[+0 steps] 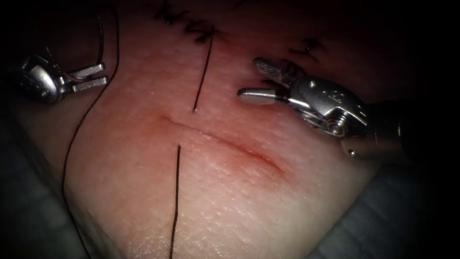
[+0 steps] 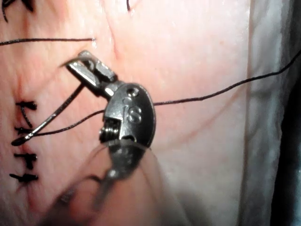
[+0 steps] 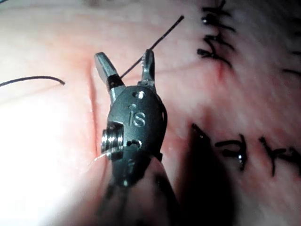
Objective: Wound Closure
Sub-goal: Set the needle down onto the skin
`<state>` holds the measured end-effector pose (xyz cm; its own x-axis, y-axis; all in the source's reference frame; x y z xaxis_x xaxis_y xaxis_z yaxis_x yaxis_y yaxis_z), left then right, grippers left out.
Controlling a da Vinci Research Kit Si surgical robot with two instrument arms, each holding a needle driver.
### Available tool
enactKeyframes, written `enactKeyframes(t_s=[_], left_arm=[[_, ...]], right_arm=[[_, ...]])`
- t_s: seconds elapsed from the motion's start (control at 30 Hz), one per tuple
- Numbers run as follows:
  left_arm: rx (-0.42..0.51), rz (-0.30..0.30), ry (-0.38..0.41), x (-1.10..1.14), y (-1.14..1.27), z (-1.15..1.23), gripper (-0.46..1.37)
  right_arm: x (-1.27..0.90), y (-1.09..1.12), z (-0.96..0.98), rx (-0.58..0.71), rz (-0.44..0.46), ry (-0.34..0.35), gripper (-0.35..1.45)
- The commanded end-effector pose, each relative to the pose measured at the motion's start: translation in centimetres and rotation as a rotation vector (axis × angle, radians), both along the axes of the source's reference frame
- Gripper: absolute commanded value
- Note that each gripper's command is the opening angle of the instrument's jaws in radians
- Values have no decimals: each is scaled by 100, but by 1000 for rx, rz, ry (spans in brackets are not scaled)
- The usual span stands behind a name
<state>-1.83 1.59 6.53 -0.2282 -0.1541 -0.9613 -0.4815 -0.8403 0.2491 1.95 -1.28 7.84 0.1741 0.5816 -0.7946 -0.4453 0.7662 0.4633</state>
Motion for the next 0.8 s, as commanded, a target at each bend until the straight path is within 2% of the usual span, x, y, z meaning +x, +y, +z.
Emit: enactKeyframes(t_s=[0.03, 0.27, 0.43, 0.7, 0.8], left_arm=[[4, 15, -4, -1, 1, 0, -35], [22, 54, 19, -10, 11, 6, -35], [91, 163, 143, -20, 20, 24, -35], [176, 299, 332, -31, 28, 47, -35], [195, 353, 436, -34, 28, 55, -35]], right_arm=[[3, -1, 1, 2, -12, 9, 130], [18, -6, 1, 5, -42, 40, 127], [26, -7, 0, 12, -75, 26, 127], [33, -10, -1, 10, -110, 13, 125], [34, -10, -1, 9, -120, 10, 124]])
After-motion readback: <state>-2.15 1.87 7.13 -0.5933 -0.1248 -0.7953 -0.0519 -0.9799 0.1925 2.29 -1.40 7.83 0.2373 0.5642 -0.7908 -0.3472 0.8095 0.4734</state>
